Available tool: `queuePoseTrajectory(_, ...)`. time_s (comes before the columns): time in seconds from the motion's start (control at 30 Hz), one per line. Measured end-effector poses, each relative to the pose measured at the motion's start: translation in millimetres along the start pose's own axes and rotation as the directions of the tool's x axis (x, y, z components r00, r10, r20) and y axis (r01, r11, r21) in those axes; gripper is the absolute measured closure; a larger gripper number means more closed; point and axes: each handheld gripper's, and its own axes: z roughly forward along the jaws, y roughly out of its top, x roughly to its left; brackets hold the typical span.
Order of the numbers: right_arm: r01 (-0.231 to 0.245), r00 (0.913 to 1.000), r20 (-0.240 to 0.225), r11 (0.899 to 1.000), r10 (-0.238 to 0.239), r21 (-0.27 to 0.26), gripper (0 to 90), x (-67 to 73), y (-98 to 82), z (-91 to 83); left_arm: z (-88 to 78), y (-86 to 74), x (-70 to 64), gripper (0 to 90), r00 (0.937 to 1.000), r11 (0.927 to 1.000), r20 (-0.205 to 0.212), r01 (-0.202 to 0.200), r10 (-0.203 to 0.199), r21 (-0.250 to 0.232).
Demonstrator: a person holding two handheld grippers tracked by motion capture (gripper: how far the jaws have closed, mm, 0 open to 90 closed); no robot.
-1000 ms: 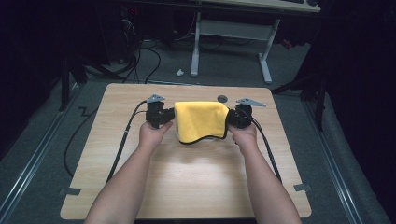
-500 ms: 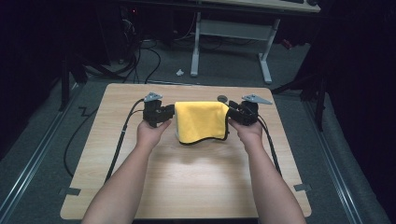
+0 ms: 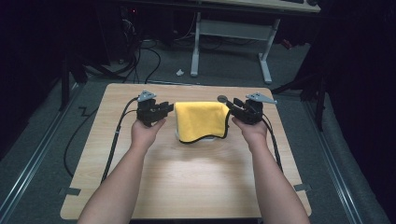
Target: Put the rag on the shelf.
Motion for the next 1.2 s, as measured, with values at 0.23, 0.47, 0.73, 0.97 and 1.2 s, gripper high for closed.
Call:
queuePoseTrajectory(0.23, 0.026, 0.9990, 0.037, 1.000, -0.026, 0.006, 58.7, -0.8, -2.5, -8.5, -15.6, -5.7, 7.3, 66.6, 0.9994, 1.0000, -0.034, -0.004, 0.004, -0.005)
queuePoseTrajectory(0.47, 0.060, 0.9961, 0.064, 0.998, -0.060, 0.000, 57.2, 0.6, -7.2, -20.5, -34.6, -15.0, 11.9, 65.4, 0.9983, 0.9998, -0.056, -0.013, 0.012, -0.017)
queuePoseTrajectory(0.73, 0.090, 0.9936, 0.067, 0.996, -0.090, 0.003, 54.1, 6.0, -17.6, -38.5, -56.1, -32.3, 10.9, 63.4, 0.9972, 0.9992, -0.067, -0.034, 0.033, -0.019)
queuePoseTrajectory(0.97, 0.158, 0.9846, 0.073, 0.987, -0.159, 0.023, 50.3, 20.1, -37.1, -60.9, -79.2, -56.4, 2.5, 59.9, 0.9983, 0.9991, -0.049, -0.035, 0.034, -0.025)
queuePoseTrajectory(1.2, 0.188, 0.9799, 0.063, 0.982, -0.189, 0.026, 48.3, 38.3, -66.0, -85.6, -104.4, -90.4, -12.5, 56.3, 0.9988, 0.9989, -0.023, -0.044, 0.044, -0.014)
